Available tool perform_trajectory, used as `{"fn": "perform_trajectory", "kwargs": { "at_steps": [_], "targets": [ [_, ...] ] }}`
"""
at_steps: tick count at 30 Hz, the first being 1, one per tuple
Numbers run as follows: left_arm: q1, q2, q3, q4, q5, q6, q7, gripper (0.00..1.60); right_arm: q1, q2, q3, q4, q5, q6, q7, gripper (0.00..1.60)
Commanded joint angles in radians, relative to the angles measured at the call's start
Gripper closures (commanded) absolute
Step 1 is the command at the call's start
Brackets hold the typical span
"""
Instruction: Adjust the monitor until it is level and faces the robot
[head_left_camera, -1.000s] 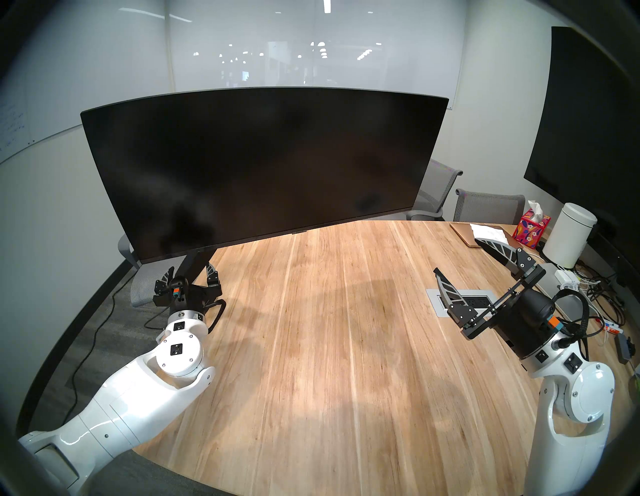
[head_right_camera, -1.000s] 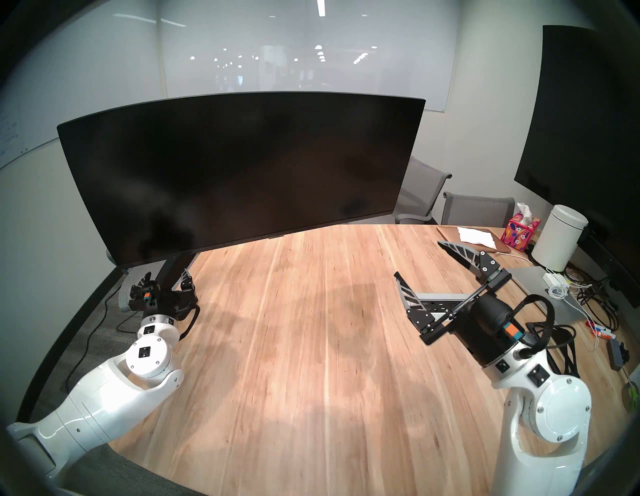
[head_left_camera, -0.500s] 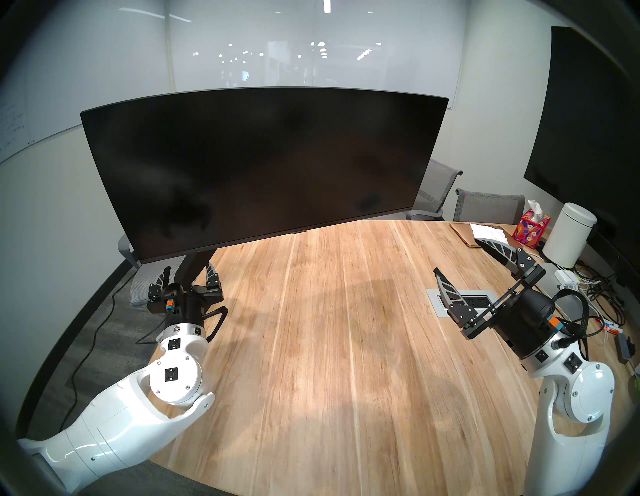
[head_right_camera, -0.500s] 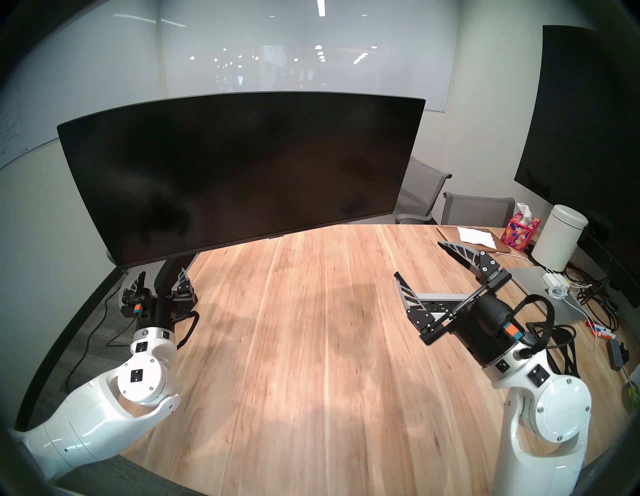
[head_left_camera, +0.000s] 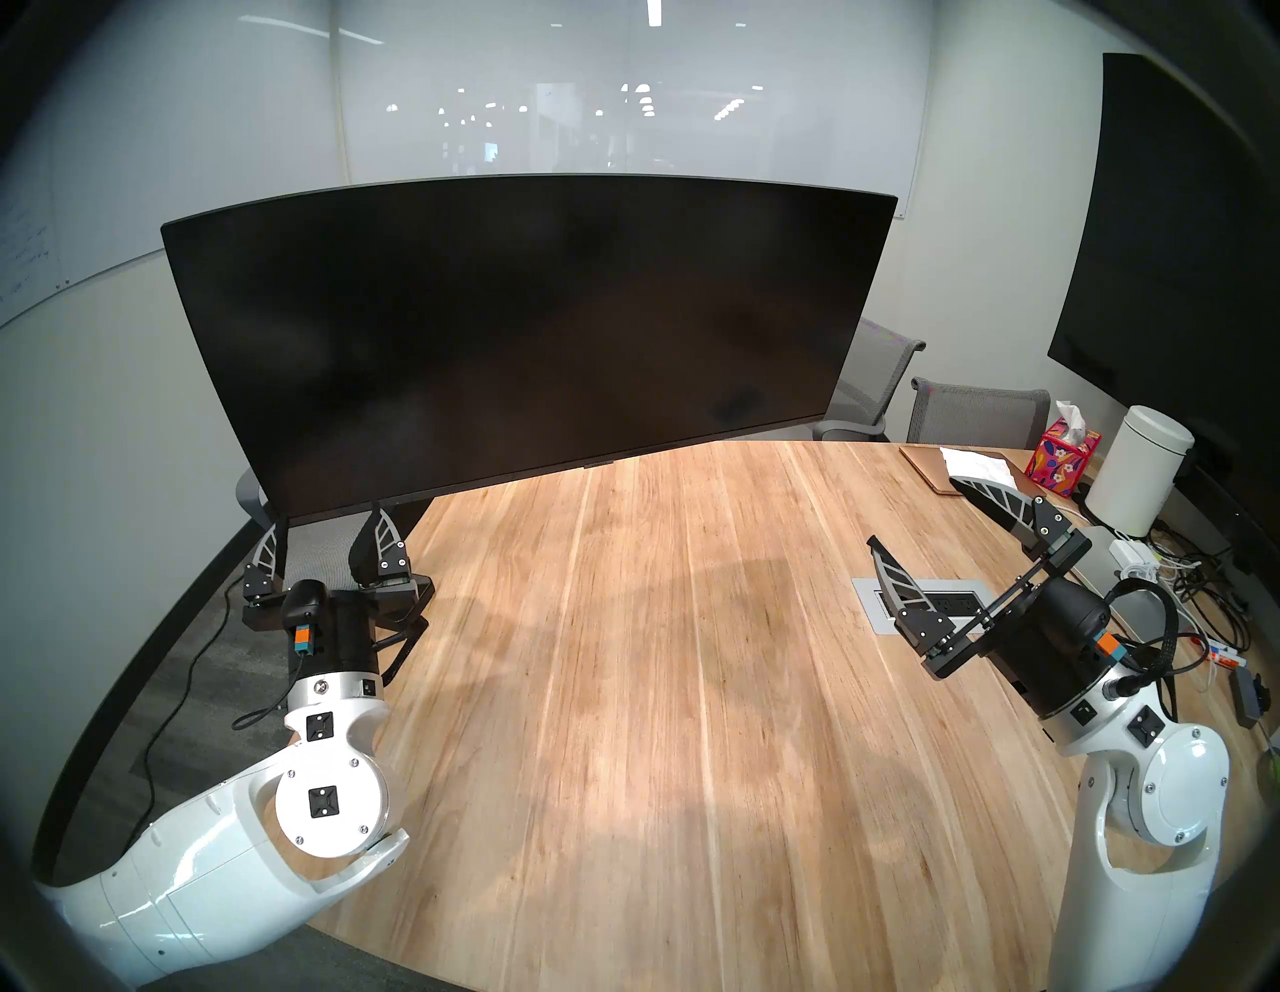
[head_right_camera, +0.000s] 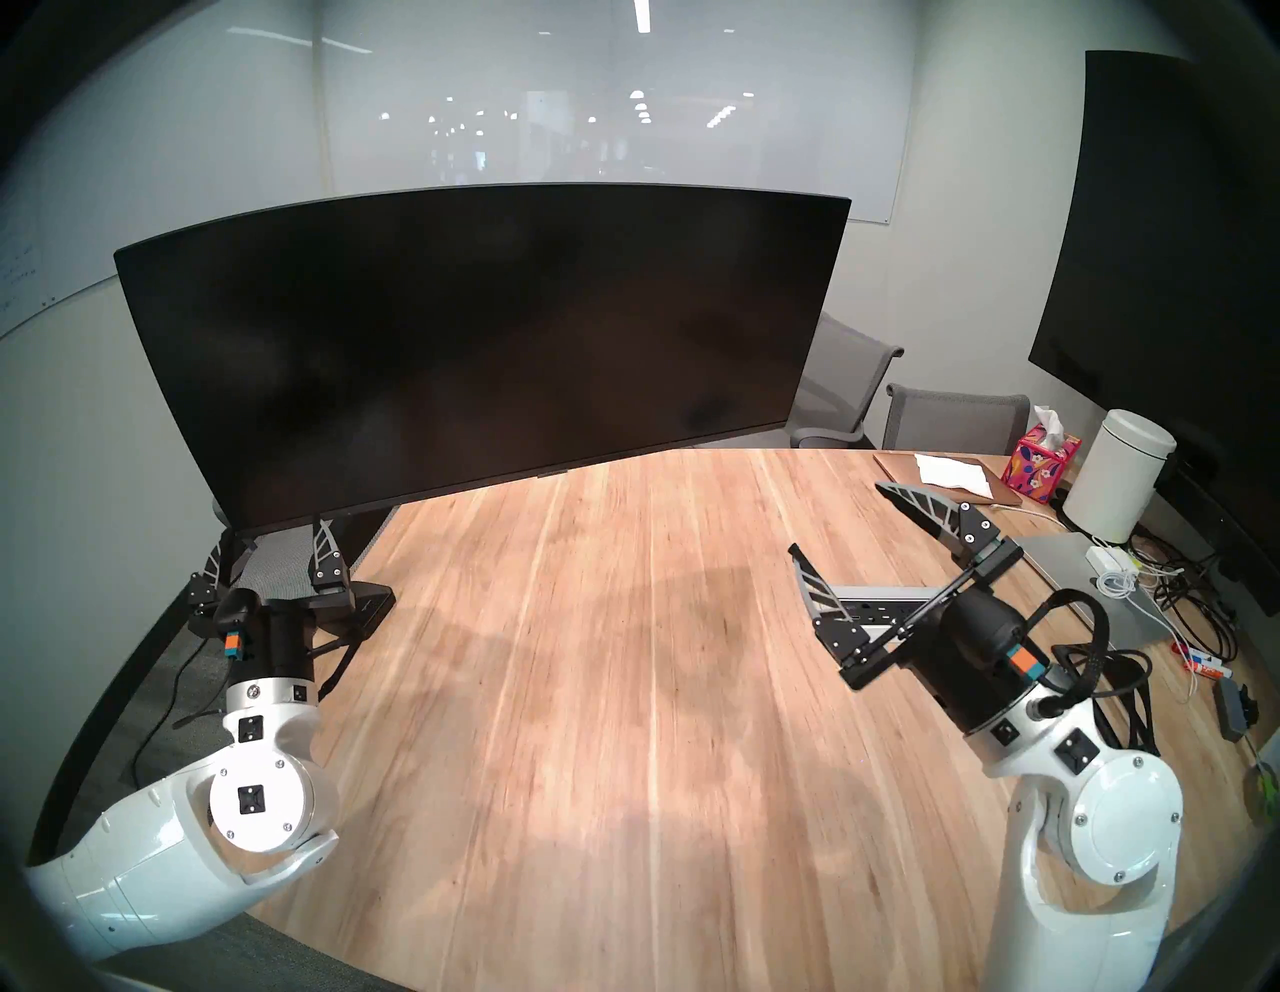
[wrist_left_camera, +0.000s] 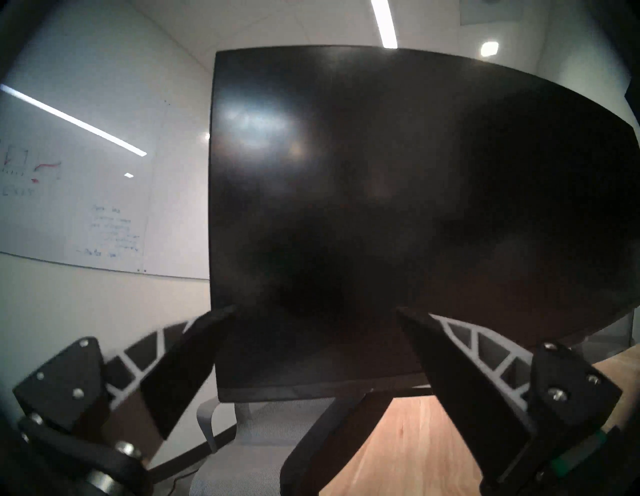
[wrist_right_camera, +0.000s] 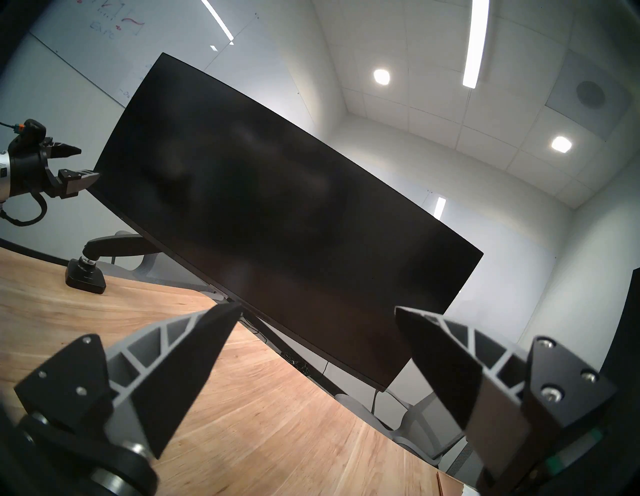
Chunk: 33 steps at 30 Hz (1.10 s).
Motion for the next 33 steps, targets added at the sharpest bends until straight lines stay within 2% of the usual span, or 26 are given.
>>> {"fn": "perform_trajectory", "kwargs": {
  "at_steps": [1,13,22,33],
  "targets": [
    [0.008,0.029,-0.034,-0.06,0.065,0.02,0.038,0.0,0.002,0.002,0.0,-0.017,0.006,-0.001,0.002,0.0],
    [0.007,0.069,-0.084,-0.072,0.045,0.028,0.044,0.0,0.002,0.002,0.001,-0.017,0.006,-0.001,0.002,0.0],
    [-0.026,0.104,-0.122,-0.087,0.034,0.039,0.019,0.0,0.002,0.002,0.0,-0.017,0.006,-0.001,0.002,0.0],
    [-0.084,0.099,-0.129,-0.095,-0.005,0.077,-0.026,0.0,0.002,0.002,0.001,-0.017,0.006,-0.001,0.002,0.0]
  ]
}}
